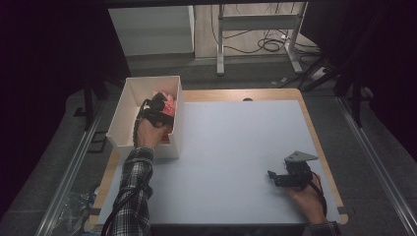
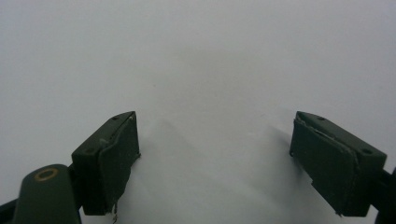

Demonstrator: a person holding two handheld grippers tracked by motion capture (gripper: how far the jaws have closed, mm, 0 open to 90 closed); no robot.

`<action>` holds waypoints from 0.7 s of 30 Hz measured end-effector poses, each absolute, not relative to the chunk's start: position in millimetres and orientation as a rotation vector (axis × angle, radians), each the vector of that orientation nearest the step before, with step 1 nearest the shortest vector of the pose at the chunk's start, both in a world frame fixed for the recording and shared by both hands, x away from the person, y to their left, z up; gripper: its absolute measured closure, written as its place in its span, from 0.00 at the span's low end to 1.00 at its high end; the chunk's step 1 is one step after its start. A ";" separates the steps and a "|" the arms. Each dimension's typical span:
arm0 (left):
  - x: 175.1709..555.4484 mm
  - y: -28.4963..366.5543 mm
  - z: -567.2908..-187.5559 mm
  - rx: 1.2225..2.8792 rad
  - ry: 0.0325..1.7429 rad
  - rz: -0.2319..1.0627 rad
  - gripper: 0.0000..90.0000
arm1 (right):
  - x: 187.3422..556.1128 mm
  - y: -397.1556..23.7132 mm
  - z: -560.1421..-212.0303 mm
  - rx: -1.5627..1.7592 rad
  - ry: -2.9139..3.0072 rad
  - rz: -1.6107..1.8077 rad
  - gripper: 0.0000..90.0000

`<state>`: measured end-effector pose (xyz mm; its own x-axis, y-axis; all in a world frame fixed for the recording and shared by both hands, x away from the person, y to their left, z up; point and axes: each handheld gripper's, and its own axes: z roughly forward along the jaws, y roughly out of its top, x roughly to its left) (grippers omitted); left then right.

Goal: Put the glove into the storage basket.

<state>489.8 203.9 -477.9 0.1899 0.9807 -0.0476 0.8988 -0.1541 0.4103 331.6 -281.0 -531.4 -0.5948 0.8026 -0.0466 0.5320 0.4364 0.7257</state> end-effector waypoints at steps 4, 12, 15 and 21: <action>485.7 205.0 -473.3 2.132 1.751 0.329 0.12 | 331.6 -281.0 -531.4 1.134 2.308 0.961 0.18; 478.2 209.2 -459.8 2.112 1.720 0.342 0.09 | 331.6 -280.9 -531.4 1.134 2.307 0.962 0.18; 475.3 211.6 -454.5 2.097 1.700 0.344 0.09 | 331.5 -280.9 -531.4 1.134 2.307 0.961 0.18; 467.0 214.7 -445.4 2.073 1.660 0.373 0.09 | 331.5 -281.0 -531.4 1.134 2.308 0.962 0.18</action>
<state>467.0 214.7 -445.4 0.2366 0.9690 -0.0710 0.8458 -0.1695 0.5059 331.5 -281.0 -531.4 -0.5945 0.8028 -0.0462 0.5323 0.4359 0.7257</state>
